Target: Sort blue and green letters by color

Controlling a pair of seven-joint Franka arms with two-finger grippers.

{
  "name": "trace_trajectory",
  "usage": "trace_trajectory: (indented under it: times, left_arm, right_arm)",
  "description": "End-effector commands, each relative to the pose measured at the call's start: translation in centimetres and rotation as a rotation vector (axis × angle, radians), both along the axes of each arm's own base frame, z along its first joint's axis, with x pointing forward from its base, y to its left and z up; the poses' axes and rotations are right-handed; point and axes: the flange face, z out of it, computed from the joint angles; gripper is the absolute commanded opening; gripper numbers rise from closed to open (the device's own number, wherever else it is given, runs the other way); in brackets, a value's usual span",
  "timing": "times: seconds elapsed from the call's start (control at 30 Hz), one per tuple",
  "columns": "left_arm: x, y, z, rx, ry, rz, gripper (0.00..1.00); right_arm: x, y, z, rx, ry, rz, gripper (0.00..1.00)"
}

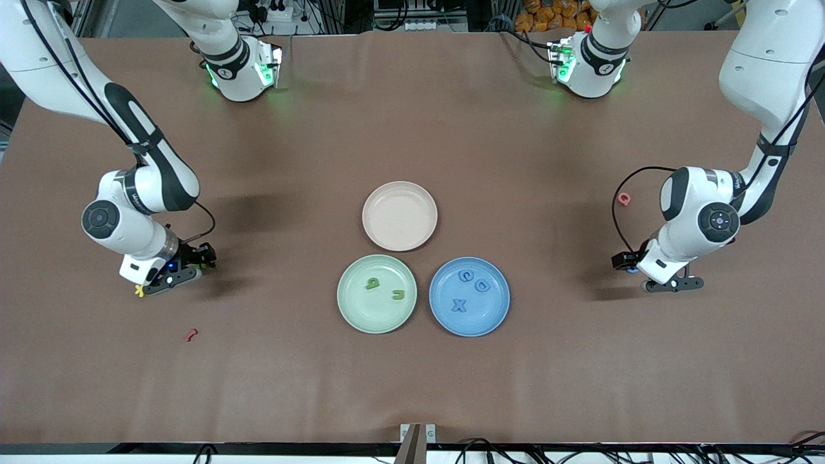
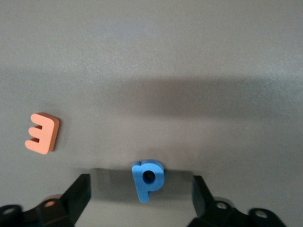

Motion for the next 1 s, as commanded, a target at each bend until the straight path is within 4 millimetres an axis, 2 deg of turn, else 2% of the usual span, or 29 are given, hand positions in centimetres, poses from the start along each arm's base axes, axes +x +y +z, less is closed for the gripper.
trace_trajectory:
  times: [0.0,0.1,0.13,0.27,0.47,0.57,0.67,0.83,0.97]
  left_arm:
    - [1.0,0.5,-0.1,-0.010,-0.011,0.021,0.47]
    - [1.1,0.5,-0.4,-0.018,-0.008,0.032,0.08]
    - [1.3,0.6,-0.3,-0.022,-0.014,0.044,0.00]
    - [1.6,0.7,0.0,-0.023,-0.020,0.046,0.00]
    - [1.9,0.4,0.7,-0.020,-0.023,0.044,0.00]
    - [2.6,0.1,1.7,-0.015,-0.021,0.048,0.00]
    - [3.8,-0.6,3.2,-0.006,0.006,0.076,0.00]
    - [5.4,-4.8,5.5,-0.023,0.023,0.118,0.00]
    - [6.2,-7.3,6.3,-0.029,0.001,0.155,0.00]
  right_arm:
    - [0.2,-0.3,-0.2,-0.010,-0.002,0.018,0.53]
    - [0.2,-0.3,-0.2,-0.010,-0.002,0.018,0.48]
    - [0.2,-0.3,-0.2,-0.010,0.000,0.018,0.45]
    - [0.2,-0.3,-0.2,-0.011,0.002,0.019,0.36]
    - [0.1,-0.3,-0.2,-0.013,0.006,0.022,0.12]
    - [0.3,-0.3,0.2,-0.015,0.003,0.021,0.02]
    - [0.4,-0.1,0.4,-0.016,-0.001,0.011,0.00]
    - [0.8,0.2,1.1,-0.010,-0.015,0.001,0.00]
    - [1.7,1.1,2.0,-0.007,-0.036,-0.034,0.00]
